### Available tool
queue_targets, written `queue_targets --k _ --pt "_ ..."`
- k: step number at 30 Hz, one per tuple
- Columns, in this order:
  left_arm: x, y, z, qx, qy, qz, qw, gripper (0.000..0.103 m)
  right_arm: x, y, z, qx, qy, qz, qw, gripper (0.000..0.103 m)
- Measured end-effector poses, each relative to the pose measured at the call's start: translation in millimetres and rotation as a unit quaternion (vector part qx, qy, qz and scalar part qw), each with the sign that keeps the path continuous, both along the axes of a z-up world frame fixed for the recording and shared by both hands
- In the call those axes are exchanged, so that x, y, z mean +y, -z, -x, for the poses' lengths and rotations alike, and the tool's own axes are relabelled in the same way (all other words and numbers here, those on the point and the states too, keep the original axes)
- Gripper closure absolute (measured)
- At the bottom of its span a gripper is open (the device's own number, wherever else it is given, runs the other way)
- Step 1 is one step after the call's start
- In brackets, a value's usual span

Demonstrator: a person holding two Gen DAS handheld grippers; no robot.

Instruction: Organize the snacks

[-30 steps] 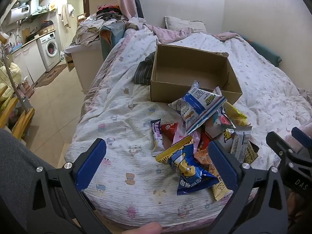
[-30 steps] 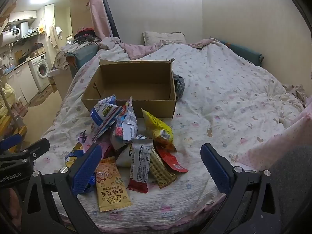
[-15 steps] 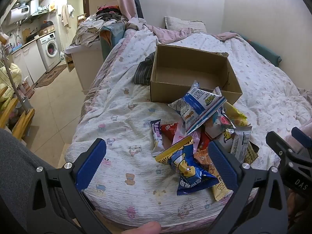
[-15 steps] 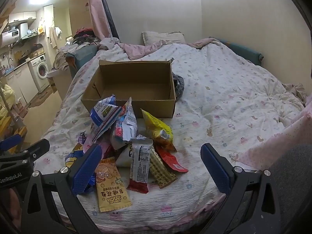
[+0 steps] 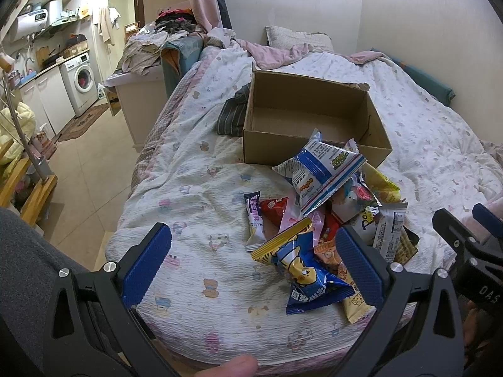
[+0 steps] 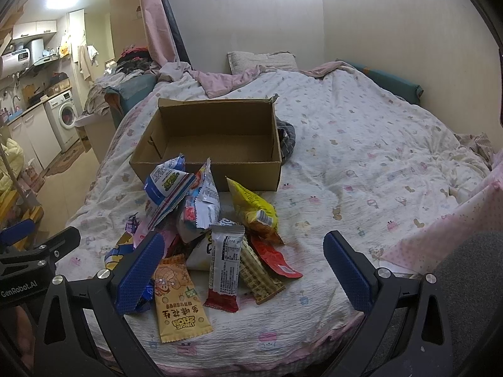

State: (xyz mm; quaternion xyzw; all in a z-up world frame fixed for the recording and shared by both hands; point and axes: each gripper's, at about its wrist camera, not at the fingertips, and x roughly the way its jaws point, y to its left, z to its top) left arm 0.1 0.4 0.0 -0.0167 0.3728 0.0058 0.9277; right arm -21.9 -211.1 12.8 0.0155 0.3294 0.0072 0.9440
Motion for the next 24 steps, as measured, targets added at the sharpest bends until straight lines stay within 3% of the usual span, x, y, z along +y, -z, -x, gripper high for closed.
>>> queue_targets --k 24 --pt "2.8 6.4 0.4 0.003 0.001 -0.003 1.0000 0.000 -0.2 0.7 -0.8 0.000 0.000 -0.001 1.000 0.000"
